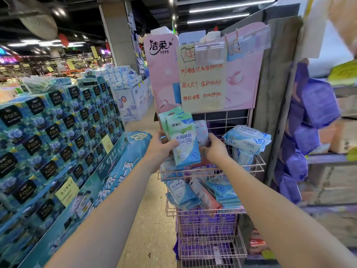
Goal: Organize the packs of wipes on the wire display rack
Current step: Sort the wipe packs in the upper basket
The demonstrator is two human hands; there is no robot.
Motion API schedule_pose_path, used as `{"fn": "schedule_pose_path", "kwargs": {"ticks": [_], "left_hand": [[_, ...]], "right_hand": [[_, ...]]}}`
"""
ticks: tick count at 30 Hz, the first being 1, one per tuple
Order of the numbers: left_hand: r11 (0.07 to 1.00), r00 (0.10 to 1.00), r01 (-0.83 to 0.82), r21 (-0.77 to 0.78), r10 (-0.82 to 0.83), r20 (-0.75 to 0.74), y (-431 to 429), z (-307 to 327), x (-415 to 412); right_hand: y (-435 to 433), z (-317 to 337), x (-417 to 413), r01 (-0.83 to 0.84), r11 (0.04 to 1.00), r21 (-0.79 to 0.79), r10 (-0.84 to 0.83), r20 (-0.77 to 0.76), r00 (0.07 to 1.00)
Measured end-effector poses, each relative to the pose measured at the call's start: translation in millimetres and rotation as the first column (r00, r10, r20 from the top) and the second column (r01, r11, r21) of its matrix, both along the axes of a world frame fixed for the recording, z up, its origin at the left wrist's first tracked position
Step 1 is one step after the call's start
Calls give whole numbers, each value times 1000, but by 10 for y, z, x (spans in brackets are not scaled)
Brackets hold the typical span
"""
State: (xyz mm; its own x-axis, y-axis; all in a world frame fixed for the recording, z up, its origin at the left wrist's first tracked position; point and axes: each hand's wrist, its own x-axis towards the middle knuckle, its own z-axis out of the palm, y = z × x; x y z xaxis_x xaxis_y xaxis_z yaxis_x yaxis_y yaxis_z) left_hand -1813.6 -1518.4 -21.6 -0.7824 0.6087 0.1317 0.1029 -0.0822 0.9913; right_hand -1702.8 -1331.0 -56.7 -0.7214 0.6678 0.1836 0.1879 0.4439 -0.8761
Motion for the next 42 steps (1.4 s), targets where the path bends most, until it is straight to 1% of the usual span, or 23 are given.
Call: {"fn": "schedule_pose_path", "kwargs": {"ticks": [3, 6, 8, 9, 12, 13, 19, 22, 25, 26, 28, 29, 30, 32, 34, 37, 42], "left_hand": [[1000, 1000, -20, -14, 20, 9, -30, -10, -30], [999, 999, -32, -4, 32, 12, -61, -5, -51], [1000, 1000, -23, 12, 23, 11, -78, 9, -49], [1000, 1000, -18, 19, 17, 13, -83, 14, -46], [1000, 1000, -2, 1, 2, 6, -81, 14, -25], [1000, 1000, 4, -7, -4, 7, -78, 5, -18], [999, 1000, 10, -50, -10, 6, -30, -68, -20], [997, 1000, 15, -71, -16, -16, 38, -60, 0], [998, 1000, 16, -58, -16, -5, 146, -50, 50], [998, 1000, 20, -52, -20, -2, 189, -51, 72], [999, 1000, 20, -44, -21, -11, 270, -57, 124], [999, 1000, 15, -39, -15, -21, 305, -59, 149], [999, 999, 11, -35, -12, -29, 337, -60, 175], [999, 999, 18, -36, -19, -43, 385, -57, 216], [998, 997, 39, -48, -43, -68, 420, -52, 238], [993, 984, 82, -84, -94, -151, 447, -17, 268], [982, 963, 73, -177, -115, -243, 568, 7, 370]], "right_hand": [[-43, 42, -4, -60, 997, -48, 56, -73, 996], [-62, 119, -15, -108, 985, -131, 86, -161, 983], [-91, 157, -34, -125, 976, -181, 91, -186, 978], [-105, 156, -44, -127, 974, -187, 95, -170, 981], [-118, 56, -74, -92, 989, -114, 89, -32, 995], [-116, 28, -71, -77, 991, -112, 77, -4, 997], [-7, 54, -30, -93, 981, -170, 100, 35, 994], [19, 81, 47, -92, 962, -258, 84, -42, 996], [-36, 177, 150, -12, 969, -245, -19, -123, 992], [-69, 213, 178, -12, 966, -260, -30, -155, 987], [-155, 262, 234, -103, 948, -302, 37, -217, 975], [-186, 263, 263, -166, 942, -292, 99, -231, 968], [-204, 257, 293, -210, 945, -250, 154, -225, 962], [-195, 229, 371, -230, 962, -146, 198, -206, 958], [-146, 199, 447, -201, 974, -100, 176, -216, 960], [-113, 163, 521, -103, 993, -54, 90, -207, 974], [-106, 123, 599, 36, 998, -46, -46, -238, 970]]}}
